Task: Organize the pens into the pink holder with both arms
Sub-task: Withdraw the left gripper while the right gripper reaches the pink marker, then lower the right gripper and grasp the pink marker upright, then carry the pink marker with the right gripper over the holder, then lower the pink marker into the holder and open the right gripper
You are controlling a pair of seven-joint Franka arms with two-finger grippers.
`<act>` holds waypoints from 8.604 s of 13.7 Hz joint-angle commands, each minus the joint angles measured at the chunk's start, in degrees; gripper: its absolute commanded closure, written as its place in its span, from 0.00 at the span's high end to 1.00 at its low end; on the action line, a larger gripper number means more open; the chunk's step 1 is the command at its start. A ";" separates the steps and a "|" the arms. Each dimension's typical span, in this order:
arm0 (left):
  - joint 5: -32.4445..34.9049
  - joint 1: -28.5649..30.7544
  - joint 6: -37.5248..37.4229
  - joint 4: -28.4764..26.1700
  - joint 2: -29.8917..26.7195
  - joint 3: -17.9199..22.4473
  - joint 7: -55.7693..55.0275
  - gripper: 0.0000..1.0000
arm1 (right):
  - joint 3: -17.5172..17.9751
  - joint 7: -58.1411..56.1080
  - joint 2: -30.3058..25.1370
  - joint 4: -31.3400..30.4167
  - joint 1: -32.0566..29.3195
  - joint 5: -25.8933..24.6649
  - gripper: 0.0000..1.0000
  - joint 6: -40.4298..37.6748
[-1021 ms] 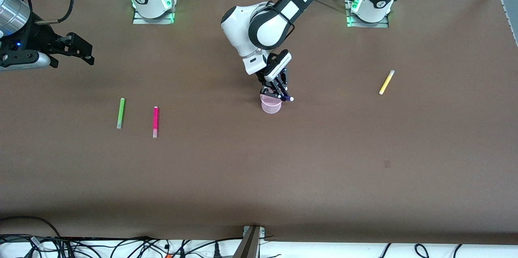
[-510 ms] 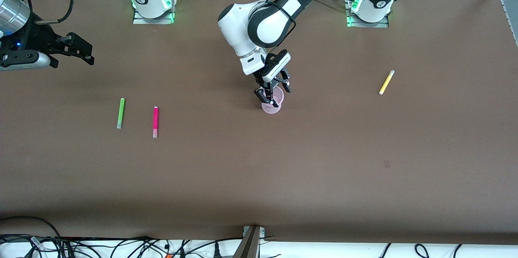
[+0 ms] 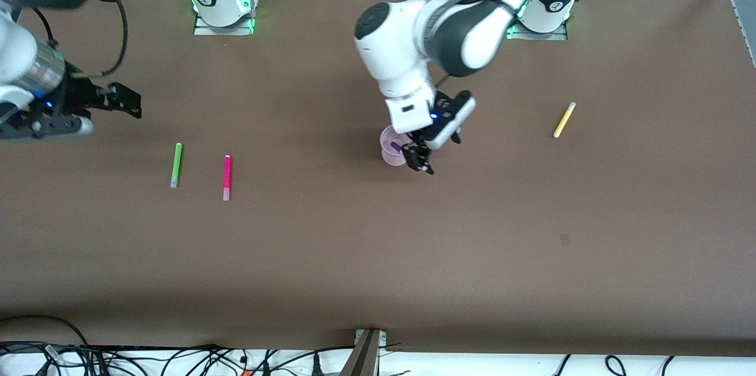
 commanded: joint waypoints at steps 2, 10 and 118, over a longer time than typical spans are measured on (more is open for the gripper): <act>-10.30 8.81 -0.75 -1.10 -5.53 -0.85 21.93 1.00 | 0.33 -1.44 7.42 1.18 0.41 -0.72 1.00 -0.18; -24.47 25.87 -8.57 -3.12 -13.18 -0.93 64.13 1.00 | 0.42 2.86 6.21 -24.54 0.76 2.09 1.00 30.89; -29.83 40.48 0.57 -14.46 -17.94 -1.37 101.09 1.00 | 7.37 51.73 21.60 -9.45 33.28 64.01 0.99 53.61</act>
